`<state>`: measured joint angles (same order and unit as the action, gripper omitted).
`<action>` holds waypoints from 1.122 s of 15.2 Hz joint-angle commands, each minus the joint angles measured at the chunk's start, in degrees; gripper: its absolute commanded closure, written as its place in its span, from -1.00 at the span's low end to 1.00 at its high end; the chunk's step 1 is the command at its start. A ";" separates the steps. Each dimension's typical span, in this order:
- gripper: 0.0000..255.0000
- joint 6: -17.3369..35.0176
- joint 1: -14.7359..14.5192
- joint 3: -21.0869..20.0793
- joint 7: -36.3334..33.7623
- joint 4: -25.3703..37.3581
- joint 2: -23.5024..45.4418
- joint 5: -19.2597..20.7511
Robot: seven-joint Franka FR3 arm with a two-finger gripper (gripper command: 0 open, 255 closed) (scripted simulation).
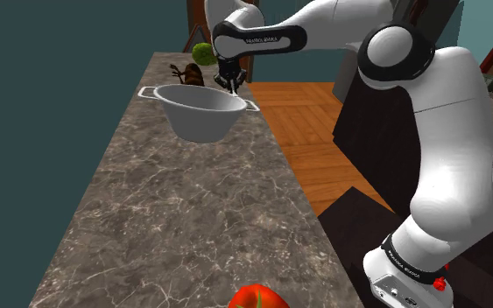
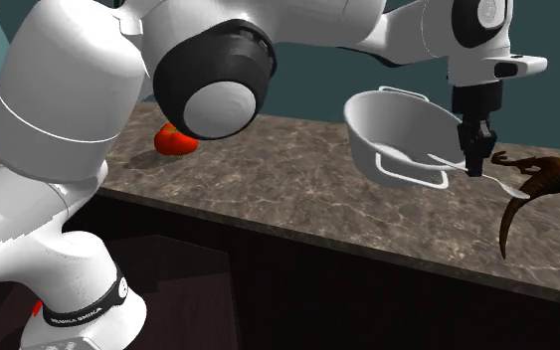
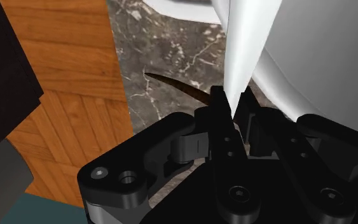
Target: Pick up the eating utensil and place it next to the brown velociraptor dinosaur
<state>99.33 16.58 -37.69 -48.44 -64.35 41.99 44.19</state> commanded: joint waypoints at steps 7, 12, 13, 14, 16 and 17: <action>1.00 0.67 7.78 -13.04 -5.26 -4.67 6.62 4.19; 1.00 -2.15 13.38 -24.86 -9.54 -5.93 14.36 16.11; 1.00 -3.23 14.49 -27.74 -10.43 -6.10 16.50 19.18; 1.00 -4.41 15.34 -30.32 -11.09 -6.13 18.38 21.86; 1.00 -7.89 16.86 -36.45 -12.14 -5.78 22.54 27.87; 1.00 -9.57 17.39 -39.25 -12.53 -5.65 24.55 30.69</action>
<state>90.85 33.25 -74.01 -59.54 -68.47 63.51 87.86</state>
